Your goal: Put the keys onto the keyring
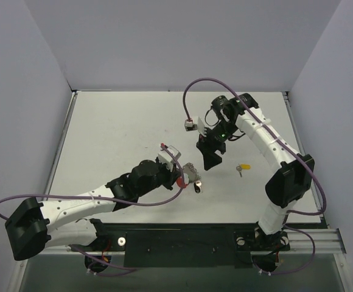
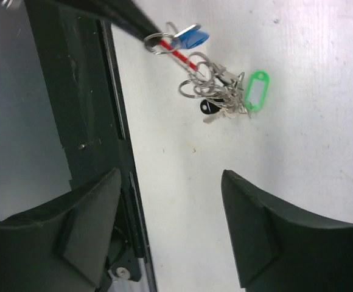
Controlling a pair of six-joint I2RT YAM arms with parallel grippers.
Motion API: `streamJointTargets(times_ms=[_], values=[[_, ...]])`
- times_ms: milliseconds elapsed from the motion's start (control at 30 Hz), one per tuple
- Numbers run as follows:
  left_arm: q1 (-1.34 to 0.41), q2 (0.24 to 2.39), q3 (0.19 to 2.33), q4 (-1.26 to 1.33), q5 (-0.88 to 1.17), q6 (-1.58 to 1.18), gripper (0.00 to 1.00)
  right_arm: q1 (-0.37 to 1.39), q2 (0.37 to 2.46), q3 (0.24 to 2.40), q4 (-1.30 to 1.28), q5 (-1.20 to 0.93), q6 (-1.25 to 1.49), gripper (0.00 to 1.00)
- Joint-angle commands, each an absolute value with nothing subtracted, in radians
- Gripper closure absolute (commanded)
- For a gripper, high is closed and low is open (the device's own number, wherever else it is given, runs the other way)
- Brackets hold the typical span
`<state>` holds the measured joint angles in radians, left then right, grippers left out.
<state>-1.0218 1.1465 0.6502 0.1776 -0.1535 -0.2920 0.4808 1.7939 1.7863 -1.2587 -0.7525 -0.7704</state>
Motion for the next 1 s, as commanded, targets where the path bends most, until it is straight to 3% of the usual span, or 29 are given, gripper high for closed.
streamJointTargets(times_ms=[0, 233, 500, 733, 967], values=[[-1.012, 1.08, 0.62, 0.276, -0.052, -0.164, 1.0, 0.482, 1.657, 1.646, -1.261, -0.899, -1.147, 0.3], [-1.008, 1.029, 0.554, 0.314, 0.051, 0.023, 1.0, 0.518, 1.739, 1.702, -1.419, -0.969, -1.512, 0.25], [-1.003, 1.003, 0.529, 0.35, 0.092, 0.069, 1.0, 0.564, 1.851, 1.764, -1.431, -0.995, -1.528, 0.26], [-1.003, 0.994, 0.514, 0.385, 0.081, 0.054, 1.0, 0.6, 1.856, 1.714, -1.402, -0.985, -1.493, 0.32], [-1.003, 0.976, 0.508, 0.387, 0.064, 0.044, 1.0, 0.617, 1.862, 1.69, -1.376, -0.954, -1.44, 0.46]])
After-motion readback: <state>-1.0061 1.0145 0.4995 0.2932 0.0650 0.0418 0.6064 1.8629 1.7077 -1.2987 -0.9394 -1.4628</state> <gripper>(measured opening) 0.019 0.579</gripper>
